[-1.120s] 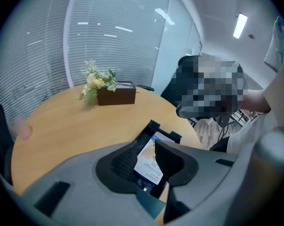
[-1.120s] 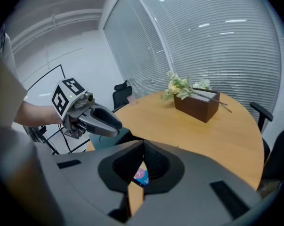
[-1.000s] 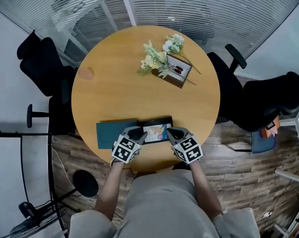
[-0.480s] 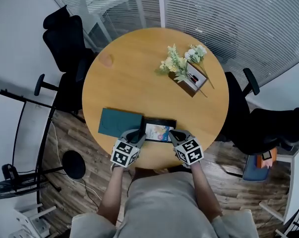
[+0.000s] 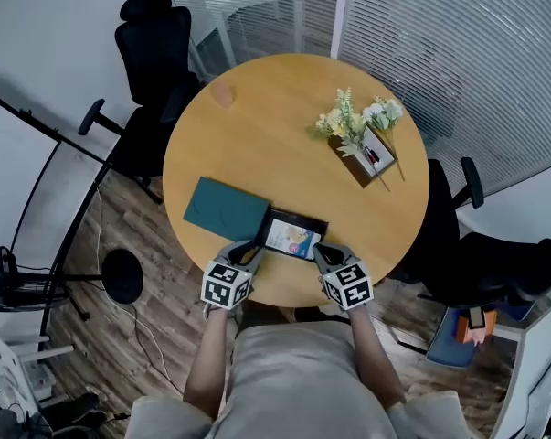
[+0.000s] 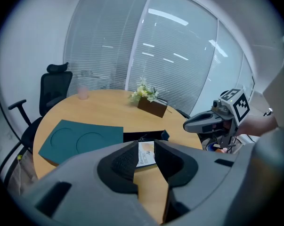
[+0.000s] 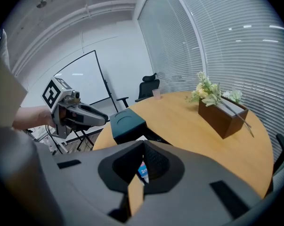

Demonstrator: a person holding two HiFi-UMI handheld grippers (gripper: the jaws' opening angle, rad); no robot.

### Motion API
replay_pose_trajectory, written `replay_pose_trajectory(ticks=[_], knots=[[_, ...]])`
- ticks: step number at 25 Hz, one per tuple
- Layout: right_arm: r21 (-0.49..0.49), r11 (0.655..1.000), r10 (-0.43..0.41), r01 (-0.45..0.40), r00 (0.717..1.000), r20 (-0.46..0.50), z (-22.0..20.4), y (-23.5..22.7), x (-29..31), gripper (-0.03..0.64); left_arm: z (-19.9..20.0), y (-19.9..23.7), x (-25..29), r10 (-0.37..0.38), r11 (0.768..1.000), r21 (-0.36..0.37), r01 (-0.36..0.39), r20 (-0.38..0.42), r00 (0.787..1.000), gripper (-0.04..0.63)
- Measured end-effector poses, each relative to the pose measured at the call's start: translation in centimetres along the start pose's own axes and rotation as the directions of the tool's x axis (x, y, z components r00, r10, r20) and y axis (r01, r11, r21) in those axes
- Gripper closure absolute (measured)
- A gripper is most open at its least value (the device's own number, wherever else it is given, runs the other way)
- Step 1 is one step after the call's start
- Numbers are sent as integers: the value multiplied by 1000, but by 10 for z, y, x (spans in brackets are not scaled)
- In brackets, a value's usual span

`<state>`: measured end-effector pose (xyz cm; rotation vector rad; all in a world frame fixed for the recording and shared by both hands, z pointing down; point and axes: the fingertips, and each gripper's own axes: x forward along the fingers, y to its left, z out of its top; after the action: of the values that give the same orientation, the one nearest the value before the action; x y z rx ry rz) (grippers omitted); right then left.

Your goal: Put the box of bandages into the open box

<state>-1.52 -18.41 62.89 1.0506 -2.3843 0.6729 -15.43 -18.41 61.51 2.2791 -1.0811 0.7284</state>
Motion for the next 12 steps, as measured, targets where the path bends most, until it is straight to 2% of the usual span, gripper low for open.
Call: replay_pose_trajectory(ticks=[6,12], knots=[[-40,999,0,-1,1000,-11,-17,-2,-15,618,-14,-11,-1,33,998,-52,-32,18,999,526],[-39,999,-3,3,1000,-2,-28,-10,-25,618,-21,-25,3,46,995,-92,-43,38,998,546]])
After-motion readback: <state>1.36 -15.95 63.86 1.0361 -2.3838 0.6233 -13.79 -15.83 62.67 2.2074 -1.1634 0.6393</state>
